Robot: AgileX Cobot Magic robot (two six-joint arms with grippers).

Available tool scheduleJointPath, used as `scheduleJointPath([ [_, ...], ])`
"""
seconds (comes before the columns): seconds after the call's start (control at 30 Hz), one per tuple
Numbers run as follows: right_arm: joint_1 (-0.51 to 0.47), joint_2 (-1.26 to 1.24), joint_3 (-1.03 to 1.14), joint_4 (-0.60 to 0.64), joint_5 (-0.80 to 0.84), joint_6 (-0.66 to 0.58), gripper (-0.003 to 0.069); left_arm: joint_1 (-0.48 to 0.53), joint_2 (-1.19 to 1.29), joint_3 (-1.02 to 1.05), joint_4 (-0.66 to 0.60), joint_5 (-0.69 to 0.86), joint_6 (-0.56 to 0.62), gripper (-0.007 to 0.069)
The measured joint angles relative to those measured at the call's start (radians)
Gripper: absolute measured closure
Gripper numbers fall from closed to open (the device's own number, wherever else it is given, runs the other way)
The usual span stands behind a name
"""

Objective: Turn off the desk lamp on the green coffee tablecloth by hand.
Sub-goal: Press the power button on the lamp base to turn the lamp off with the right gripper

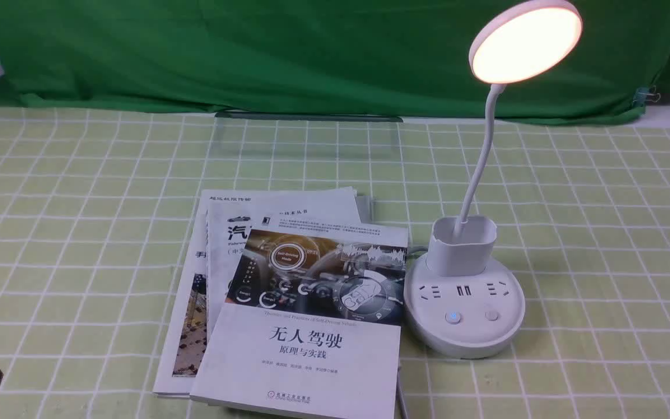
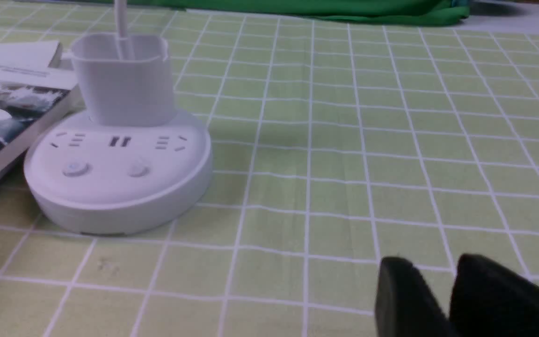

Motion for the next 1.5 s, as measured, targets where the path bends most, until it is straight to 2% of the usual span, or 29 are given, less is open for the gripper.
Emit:
scheduleJointPath([
  [1.2, 0.000, 0.000, 0.000, 0.008, -0.029, 0.010, 0.0418, 0.000, 0.000, 0.001, 0.000, 0.000, 0.000, 0.0214],
  [1.27, 0.000, 0.000, 0.000, 0.042, -0.082, 0.072, 0.0418, 0.000, 0.000, 0.001, 0.000, 0.000, 0.000, 0.0214],
  [1.37, 0.000, 0.000, 0.000, 0.123, -0.194, 0.259, 0.0418, 0.000, 0.000, 0.001, 0.000, 0.000, 0.000, 0.0214],
  [1.4, 0.000, 0.000, 0.000, 0.127, -0.202, 0.276, 0.0418, 0.000, 0.000, 0.001, 0.000, 0.000, 0.000, 0.0214],
  [1.43, 0.000, 0.000, 0.000, 0.149, -0.247, 0.373, 0.0418, 0.000, 0.000, 0.001, 0.000, 0.000, 0.000, 0.0214],
  [1.5, 0.000, 0.000, 0.000, 0.164, -0.292, 0.446, 0.0418, 0.000, 0.000, 0.001, 0.000, 0.000, 0.000, 0.0214],
])
